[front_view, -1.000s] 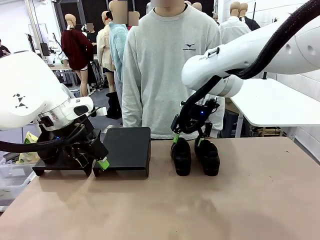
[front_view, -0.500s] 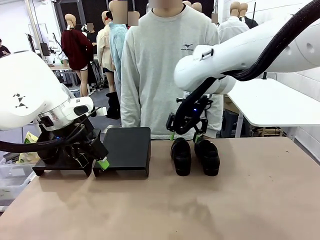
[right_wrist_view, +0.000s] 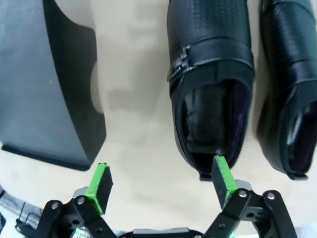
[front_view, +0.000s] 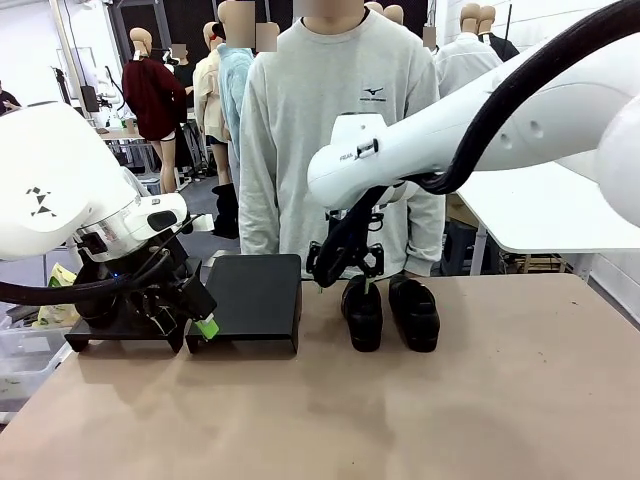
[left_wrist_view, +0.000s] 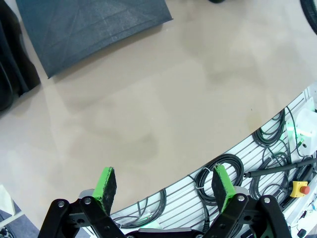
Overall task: Organize the shoes by placing them on the stand.
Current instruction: Pick up one Shoe and place it in the middle of the table.
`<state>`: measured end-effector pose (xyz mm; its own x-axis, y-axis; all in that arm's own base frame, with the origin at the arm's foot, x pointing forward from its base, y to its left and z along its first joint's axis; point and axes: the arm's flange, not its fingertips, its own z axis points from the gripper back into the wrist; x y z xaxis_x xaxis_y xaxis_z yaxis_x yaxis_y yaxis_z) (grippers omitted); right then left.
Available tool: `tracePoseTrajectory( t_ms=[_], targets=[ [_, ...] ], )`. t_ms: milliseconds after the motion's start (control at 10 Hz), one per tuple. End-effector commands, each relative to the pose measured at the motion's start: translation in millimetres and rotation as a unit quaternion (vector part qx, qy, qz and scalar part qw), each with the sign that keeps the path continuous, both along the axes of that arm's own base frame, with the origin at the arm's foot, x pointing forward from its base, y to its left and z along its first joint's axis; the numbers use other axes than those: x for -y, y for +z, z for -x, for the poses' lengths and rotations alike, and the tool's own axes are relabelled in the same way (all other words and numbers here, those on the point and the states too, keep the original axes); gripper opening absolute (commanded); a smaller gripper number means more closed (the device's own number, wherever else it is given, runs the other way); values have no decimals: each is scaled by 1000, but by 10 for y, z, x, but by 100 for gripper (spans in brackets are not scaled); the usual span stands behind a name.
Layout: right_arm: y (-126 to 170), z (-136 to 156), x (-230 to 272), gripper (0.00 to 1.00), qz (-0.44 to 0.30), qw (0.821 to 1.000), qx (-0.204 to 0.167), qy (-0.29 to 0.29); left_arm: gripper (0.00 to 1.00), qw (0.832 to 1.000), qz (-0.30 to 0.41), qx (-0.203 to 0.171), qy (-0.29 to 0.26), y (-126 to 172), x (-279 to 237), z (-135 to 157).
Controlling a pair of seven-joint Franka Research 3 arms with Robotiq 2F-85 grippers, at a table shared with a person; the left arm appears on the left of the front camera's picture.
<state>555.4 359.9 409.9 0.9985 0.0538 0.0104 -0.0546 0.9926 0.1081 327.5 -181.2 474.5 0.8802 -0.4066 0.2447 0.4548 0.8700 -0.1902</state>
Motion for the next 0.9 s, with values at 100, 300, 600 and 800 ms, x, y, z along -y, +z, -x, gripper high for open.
tracePoseTrajectory(
  t_ms=[100, 300, 600, 800],
  targets=[
    [-71, -145, -160, 100, 26, 999, -6, -26, 100, 1000, 3, -2, 1, -1, -13, -5],
    [-274, -219, -101, 100, 49, 998, -16, -35, 100, 1000, 3, -2, 1, -1, -13, -5],
    [-483, -318, -109, 100, 40, 998, -26, -36, 100, 1000, 3, -2, 1, -1, -13, -5],
    [-607, -350, -102, 97, 34, 998, -42, -26, 100, 1000, 3, -2, 1, -1, -13, -5]
  ],
)
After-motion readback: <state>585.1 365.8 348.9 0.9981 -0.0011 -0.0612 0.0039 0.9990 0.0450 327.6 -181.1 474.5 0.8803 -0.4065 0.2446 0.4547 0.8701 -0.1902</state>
